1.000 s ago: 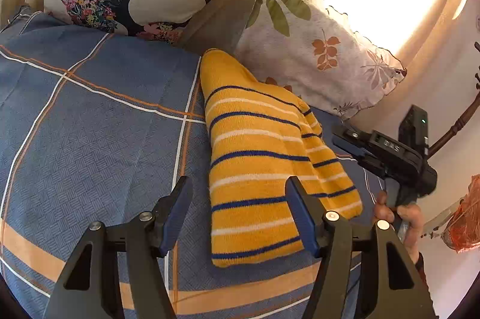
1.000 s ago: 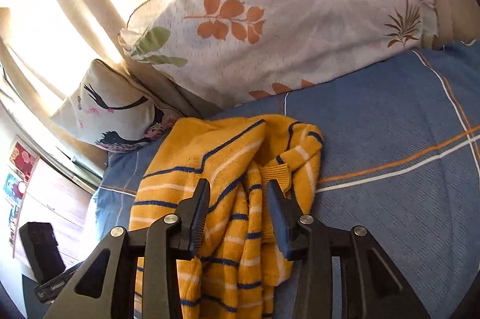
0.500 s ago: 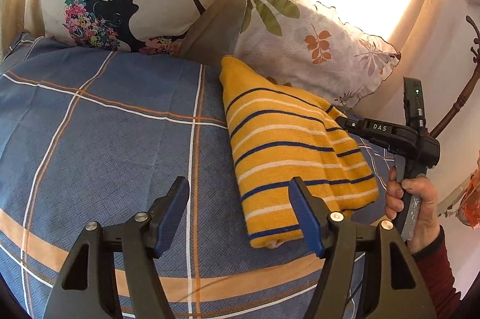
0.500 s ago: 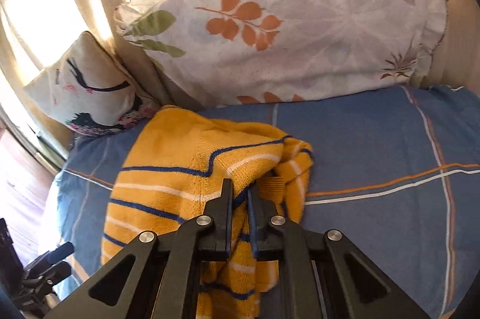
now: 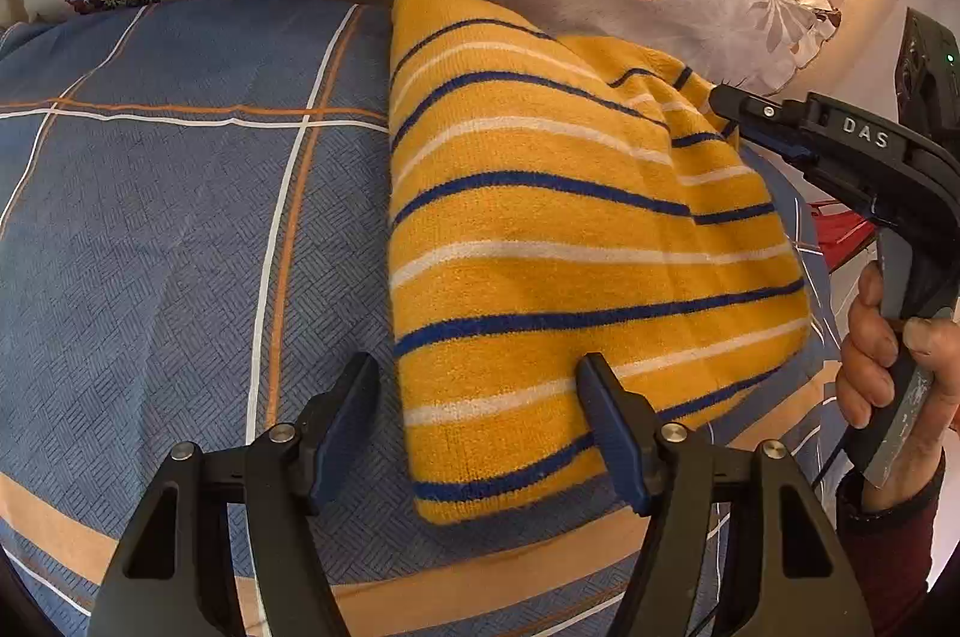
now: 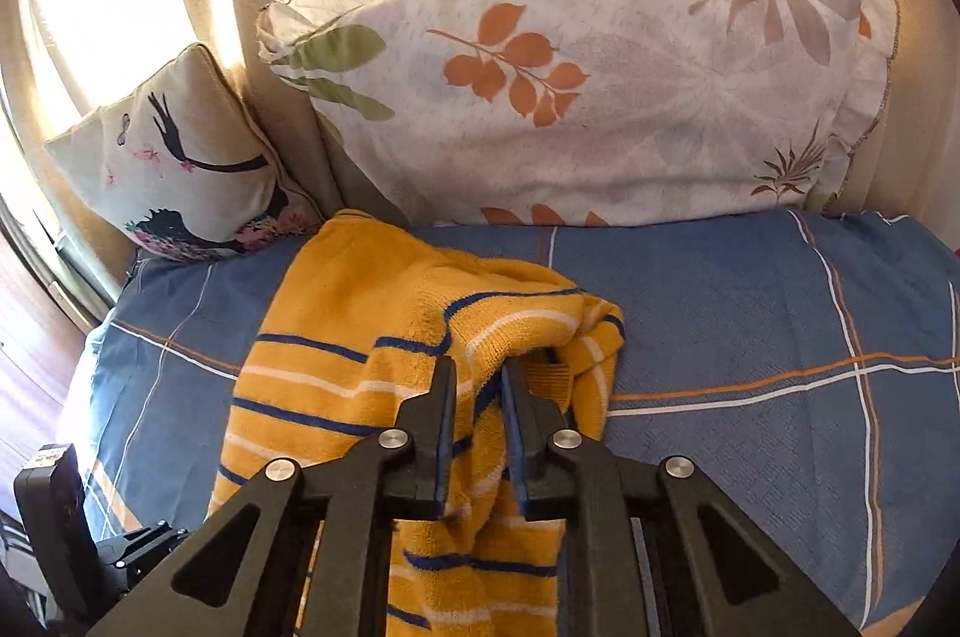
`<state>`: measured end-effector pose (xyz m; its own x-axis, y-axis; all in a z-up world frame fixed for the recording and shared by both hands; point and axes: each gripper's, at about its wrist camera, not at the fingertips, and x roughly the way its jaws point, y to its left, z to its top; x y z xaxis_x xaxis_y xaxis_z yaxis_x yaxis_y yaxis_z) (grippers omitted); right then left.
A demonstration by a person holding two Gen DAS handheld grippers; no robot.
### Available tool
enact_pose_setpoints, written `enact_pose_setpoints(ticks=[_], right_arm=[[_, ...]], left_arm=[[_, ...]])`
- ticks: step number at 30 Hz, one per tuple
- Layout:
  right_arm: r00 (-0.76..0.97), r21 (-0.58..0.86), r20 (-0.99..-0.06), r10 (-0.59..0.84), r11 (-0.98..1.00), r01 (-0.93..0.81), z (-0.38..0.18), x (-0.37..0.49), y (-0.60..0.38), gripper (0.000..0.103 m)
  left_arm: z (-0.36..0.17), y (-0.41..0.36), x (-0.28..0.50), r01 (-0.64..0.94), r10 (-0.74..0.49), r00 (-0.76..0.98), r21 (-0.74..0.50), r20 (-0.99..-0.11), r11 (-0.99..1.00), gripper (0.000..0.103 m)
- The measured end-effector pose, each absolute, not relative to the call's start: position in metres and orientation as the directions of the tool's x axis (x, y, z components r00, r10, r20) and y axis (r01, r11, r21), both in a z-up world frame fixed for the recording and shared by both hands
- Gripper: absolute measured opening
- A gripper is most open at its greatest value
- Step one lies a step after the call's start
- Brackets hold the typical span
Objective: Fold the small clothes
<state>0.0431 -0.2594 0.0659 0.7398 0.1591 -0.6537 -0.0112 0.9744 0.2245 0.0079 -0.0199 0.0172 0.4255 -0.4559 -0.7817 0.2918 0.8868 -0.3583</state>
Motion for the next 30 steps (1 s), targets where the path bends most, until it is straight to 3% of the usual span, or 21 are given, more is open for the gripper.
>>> enact_pose_setpoints(ticks=[2,4,10,12,17,24,27,30], right_arm=[[0.76,0.174,-0.647,0.064,0.983,0.065,0.065,0.043,-0.258,0.026],[0.774,0.145,-0.631,-0.062,0.97,0.196,0.065,0.042,-0.264,0.04],[0.827,0.327,-0.544,0.146,0.944,0.049,0.071,0.042,-0.275,0.041],[0.808,0.382,-0.532,0.253,0.924,-0.038,0.071,0.05,-0.271,0.041],[0.708,0.515,-0.55,0.442,0.848,-0.129,0.047,0.08,-0.26,0.041],[0.712,0.542,-0.608,0.351,0.839,0.049,0.006,0.106,-0.283,0.04],[0.726,0.587,-0.57,0.386,0.809,0.031,-0.003,0.106,-0.289,0.041],[0.738,0.609,-0.539,0.405,0.793,0.009,-0.005,0.104,-0.293,0.041]], left_arm=[[0.018,-0.018,0.005,0.3,-0.485,0.409,-0.388,-0.773,0.871,0.068],[0.022,-0.014,0.0,0.311,-0.491,0.396,-0.39,-0.776,0.867,0.068],[0.07,0.001,-0.014,0.361,-0.491,0.526,-0.341,-0.694,0.868,0.068],[0.083,0.0,0.002,0.35,-0.481,0.554,-0.334,-0.68,0.875,0.073],[0.079,-0.019,0.066,0.315,-0.474,0.545,-0.355,-0.692,0.88,0.074],[0.032,-0.045,0.135,0.256,-0.452,0.442,-0.374,-0.775,0.891,0.078],[0.023,-0.039,0.138,0.242,-0.479,0.434,-0.413,-0.763,0.878,0.085],[0.026,-0.033,0.135,0.231,-0.489,0.429,-0.431,-0.76,0.872,0.085]])
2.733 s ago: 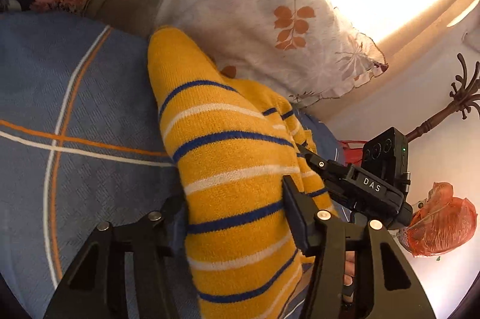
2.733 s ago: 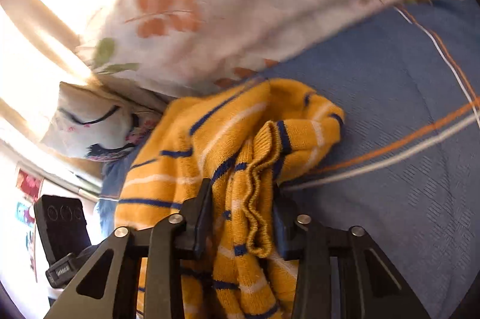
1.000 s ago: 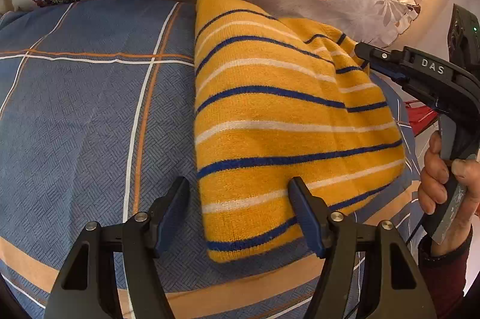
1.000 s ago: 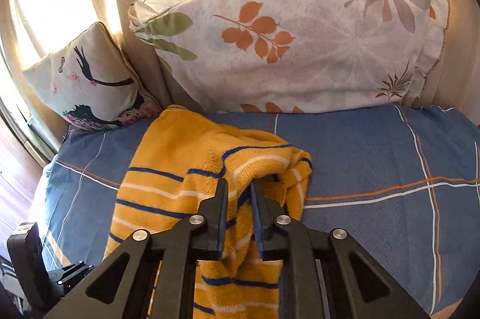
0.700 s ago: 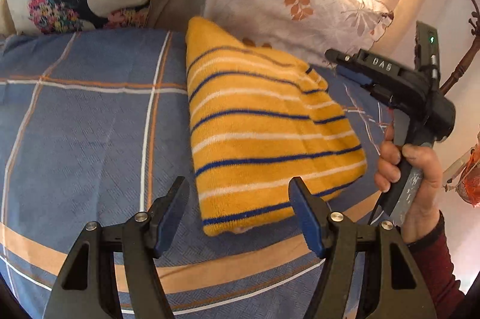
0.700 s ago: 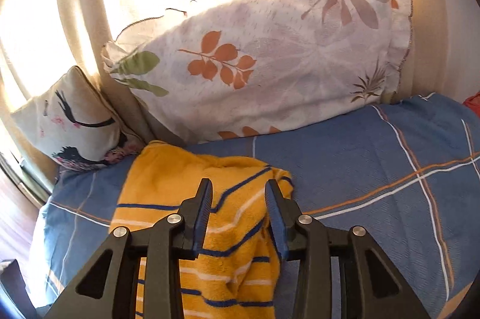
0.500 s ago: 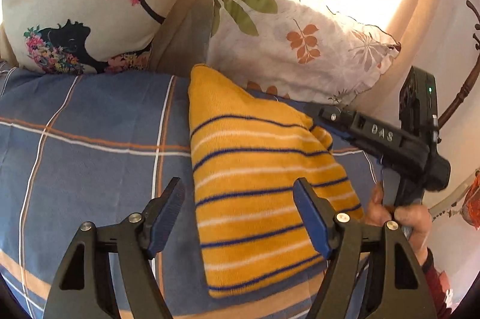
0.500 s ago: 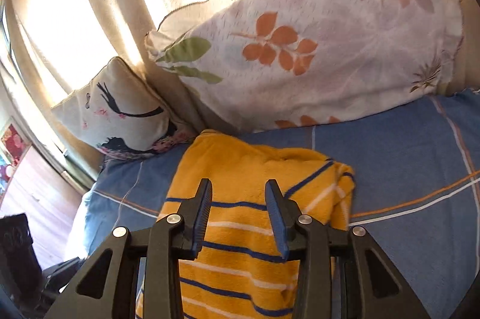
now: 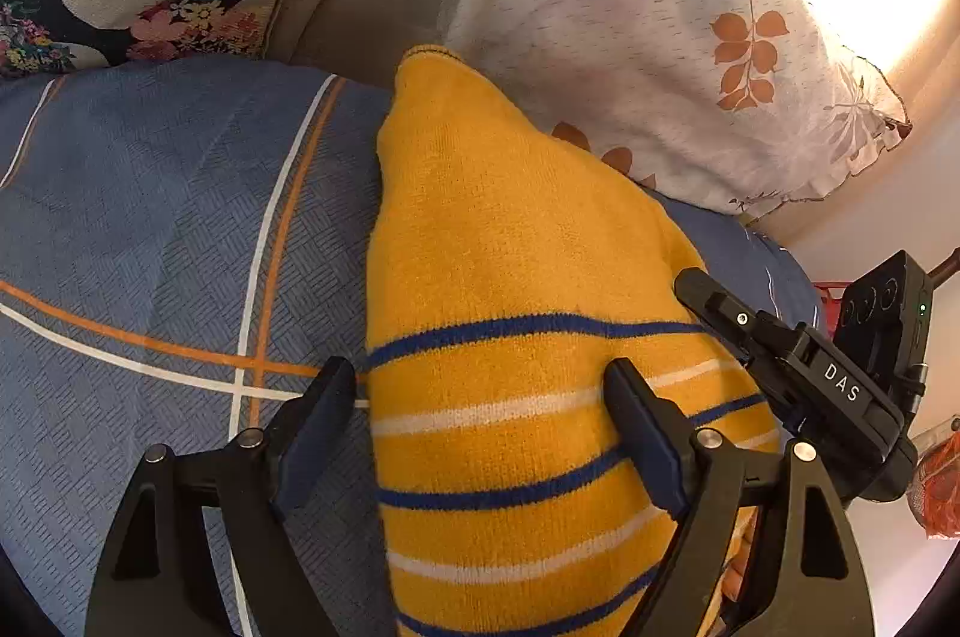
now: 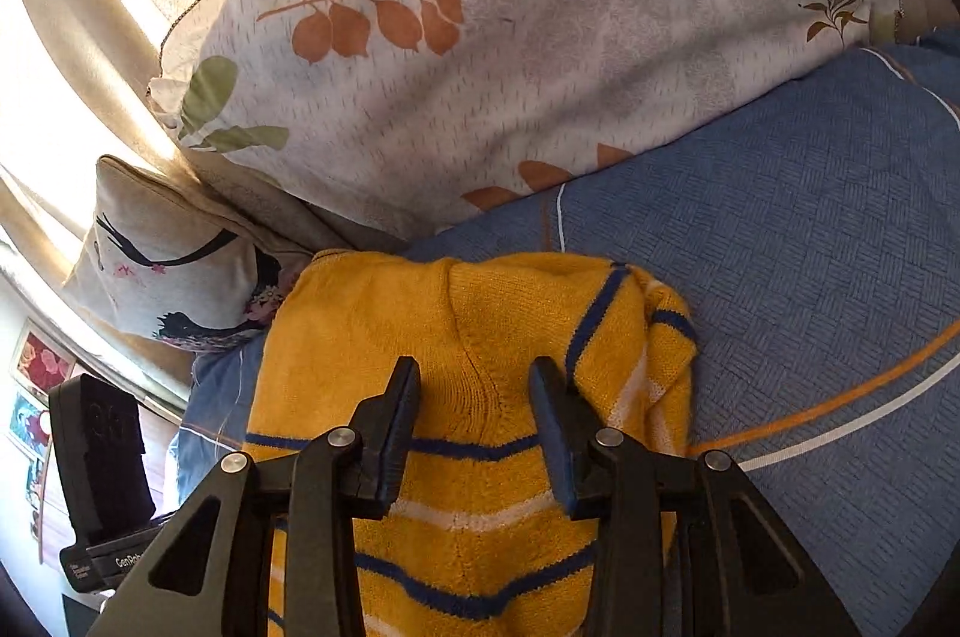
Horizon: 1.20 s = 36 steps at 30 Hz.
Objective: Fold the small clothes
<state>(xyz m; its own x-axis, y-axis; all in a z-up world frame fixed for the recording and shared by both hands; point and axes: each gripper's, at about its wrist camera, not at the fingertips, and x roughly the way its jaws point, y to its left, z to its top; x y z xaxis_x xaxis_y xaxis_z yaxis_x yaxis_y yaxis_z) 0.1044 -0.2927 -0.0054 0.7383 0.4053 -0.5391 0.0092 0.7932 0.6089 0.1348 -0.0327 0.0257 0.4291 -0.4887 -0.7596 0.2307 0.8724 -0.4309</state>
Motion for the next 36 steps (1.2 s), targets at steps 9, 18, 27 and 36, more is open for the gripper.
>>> enact_pose_setpoints(ticks=[9,18,27,36], right_arm=[[0.788,0.491,-0.542,0.293,0.871,0.013,0.028,0.045,-0.287,0.047],[0.716,0.482,-0.63,0.3,0.874,0.059,-0.008,-0.024,-0.279,0.06],[0.75,0.497,-0.606,0.264,0.862,0.098,-0.017,-0.1,-0.269,0.062],[0.783,0.445,-0.591,0.192,0.887,0.119,-0.008,-0.143,-0.262,0.067]], left_arm=[[0.065,-0.018,0.056,0.265,-0.35,0.567,-0.237,-0.746,0.935,0.085],[0.069,-0.019,-0.02,0.261,-0.266,0.658,-0.117,-0.705,0.958,0.085],[0.068,-0.02,-0.085,0.247,-0.223,0.716,-0.058,-0.661,0.967,0.085],[0.084,-0.013,-0.121,0.199,-0.177,0.791,-0.027,-0.586,0.98,0.085]])
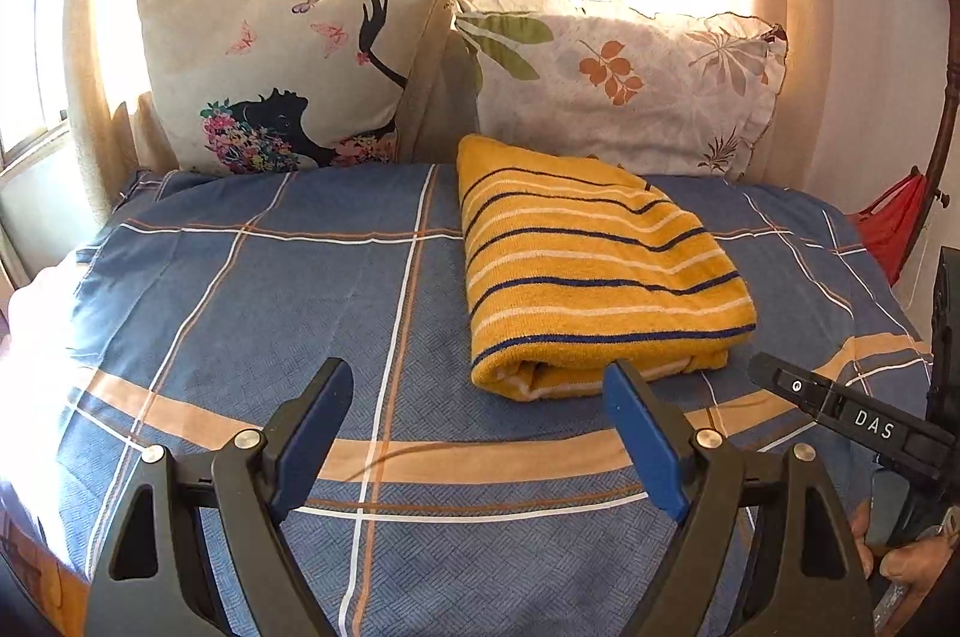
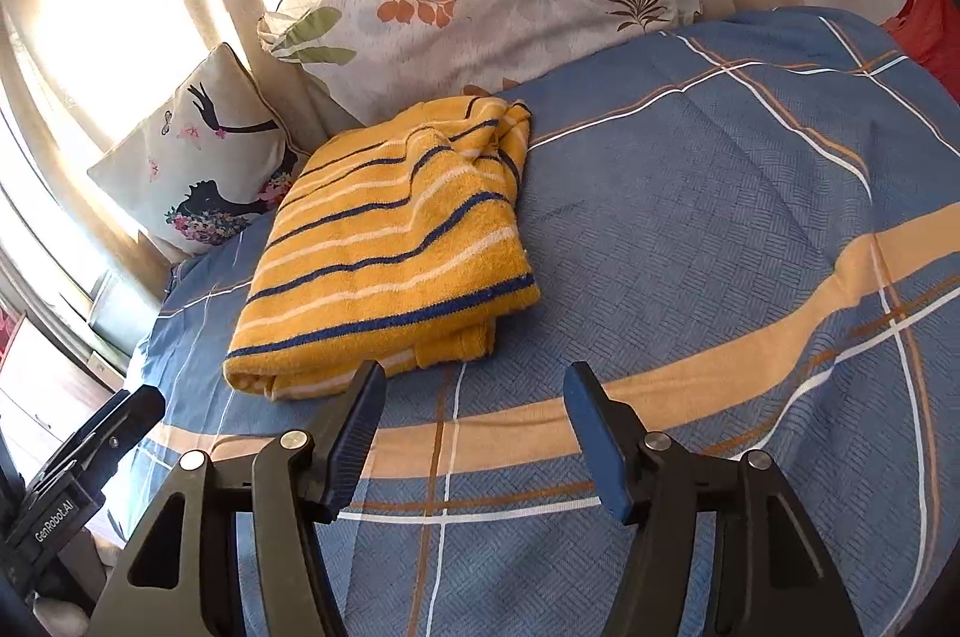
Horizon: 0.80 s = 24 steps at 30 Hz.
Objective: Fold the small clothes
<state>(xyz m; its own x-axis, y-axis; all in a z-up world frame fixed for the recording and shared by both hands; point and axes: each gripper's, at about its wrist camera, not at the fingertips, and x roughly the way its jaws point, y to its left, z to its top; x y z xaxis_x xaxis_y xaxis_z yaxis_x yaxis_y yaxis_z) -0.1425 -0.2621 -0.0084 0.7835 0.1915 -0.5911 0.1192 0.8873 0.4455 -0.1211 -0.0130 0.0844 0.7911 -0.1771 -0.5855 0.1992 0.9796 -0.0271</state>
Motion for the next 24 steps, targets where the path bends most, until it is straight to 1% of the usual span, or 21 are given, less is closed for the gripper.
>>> enact_pose_setpoints(ticks=[7,10,12,15,19,24], right_arm=[[0.8,0.372,-0.588,0.121,0.918,0.135,-0.001,-0.16,-0.251,0.07],[0.803,0.346,-0.587,0.107,0.929,0.129,0.001,-0.163,-0.244,0.072],[0.804,0.341,-0.584,0.109,0.932,0.122,0.001,-0.165,-0.24,0.073],[0.806,0.329,-0.582,0.109,0.938,0.111,0.002,-0.167,-0.234,0.073],[0.806,0.28,-0.585,0.084,0.954,0.104,0.003,-0.166,-0.224,0.076],[0.796,0.178,-0.605,0.01,0.976,0.123,0.001,-0.162,-0.211,0.077]], left_arm=[[0.102,-0.004,-0.145,0.152,-0.137,0.871,-0.005,-0.472,0.988,0.091],[0.111,0.002,-0.156,0.139,-0.134,0.901,-0.019,-0.412,0.99,0.096],[0.118,0.007,-0.164,0.115,-0.114,0.925,-0.019,-0.362,0.993,0.101],[0.125,0.011,-0.174,0.092,-0.093,0.947,-0.016,-0.306,0.996,0.103],[0.123,0.013,-0.176,0.077,-0.079,0.95,-0.018,-0.303,0.997,0.103],[0.113,0.013,-0.174,0.027,-0.026,0.956,-0.001,-0.293,1.0,0.103]])
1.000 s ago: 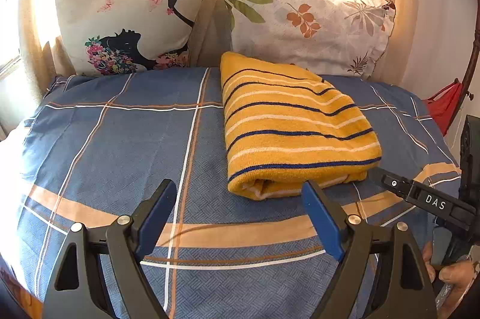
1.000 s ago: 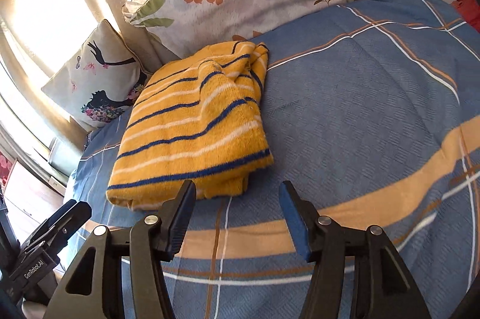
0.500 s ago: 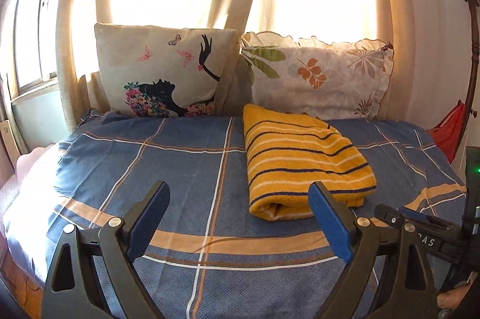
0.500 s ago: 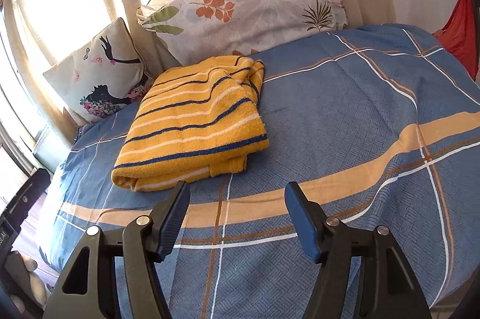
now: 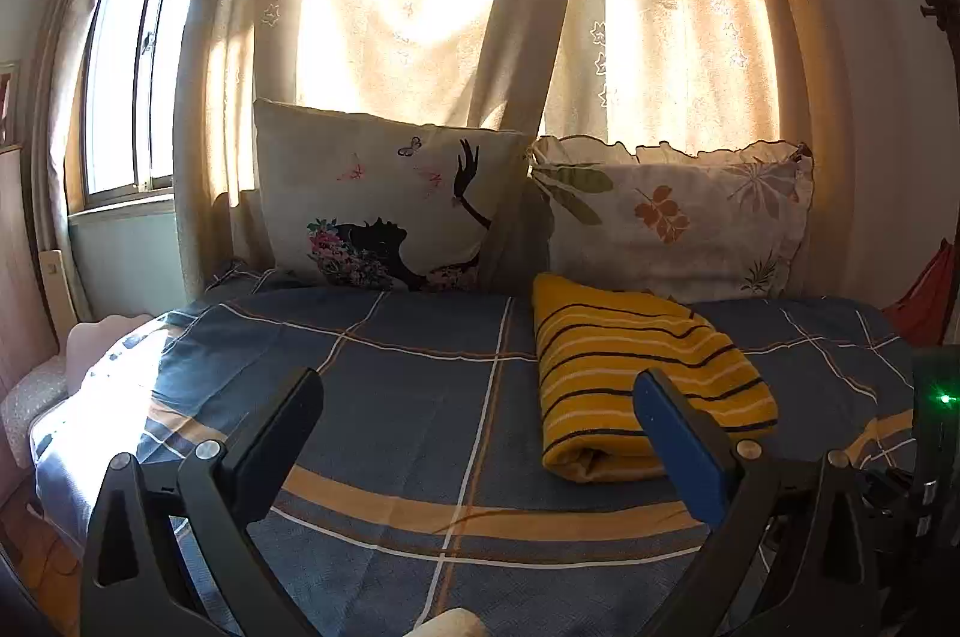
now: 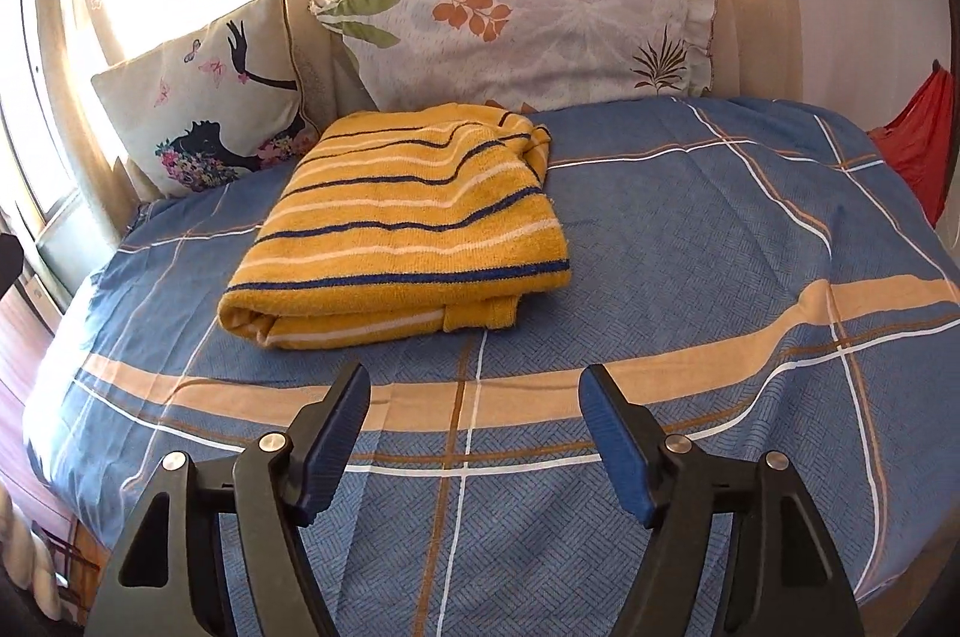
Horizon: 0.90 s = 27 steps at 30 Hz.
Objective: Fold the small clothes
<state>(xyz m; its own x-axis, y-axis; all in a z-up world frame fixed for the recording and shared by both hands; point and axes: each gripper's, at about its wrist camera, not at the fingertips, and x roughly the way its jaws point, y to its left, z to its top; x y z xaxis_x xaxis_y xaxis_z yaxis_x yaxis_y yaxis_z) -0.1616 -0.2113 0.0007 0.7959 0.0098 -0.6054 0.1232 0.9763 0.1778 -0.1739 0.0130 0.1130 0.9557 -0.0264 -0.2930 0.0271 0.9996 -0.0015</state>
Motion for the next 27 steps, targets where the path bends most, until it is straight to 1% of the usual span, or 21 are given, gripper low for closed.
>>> enact_pose_setpoints(ticks=[3,7,12,20,27], right_arm=[[0.787,0.126,-0.615,-0.038,0.981,0.146,-0.001,-0.159,-0.207,0.078],[0.775,0.067,-0.625,-0.093,0.983,0.171,-0.004,-0.154,-0.205,0.08],[0.749,0.029,-0.649,-0.13,0.98,0.196,-0.011,-0.148,-0.205,0.081],[0.718,0.008,-0.675,-0.167,0.972,0.233,-0.016,-0.139,-0.215,0.082],[0.718,-0.035,-0.668,-0.196,0.972,0.233,-0.016,-0.134,-0.213,0.083]], left_arm=[[0.107,0.015,-0.168,0.009,-0.01,0.949,-0.003,-0.315,1.0,0.103],[0.094,0.02,-0.153,0.018,-0.031,0.923,-0.037,-0.384,0.999,0.103],[0.076,0.017,-0.138,0.027,-0.041,0.892,-0.037,-0.45,0.999,0.103],[0.059,0.007,-0.124,0.067,-0.074,0.855,-0.032,-0.513,0.997,0.103],[0.048,0.005,-0.113,0.071,-0.08,0.829,-0.037,-0.553,0.997,0.103]])
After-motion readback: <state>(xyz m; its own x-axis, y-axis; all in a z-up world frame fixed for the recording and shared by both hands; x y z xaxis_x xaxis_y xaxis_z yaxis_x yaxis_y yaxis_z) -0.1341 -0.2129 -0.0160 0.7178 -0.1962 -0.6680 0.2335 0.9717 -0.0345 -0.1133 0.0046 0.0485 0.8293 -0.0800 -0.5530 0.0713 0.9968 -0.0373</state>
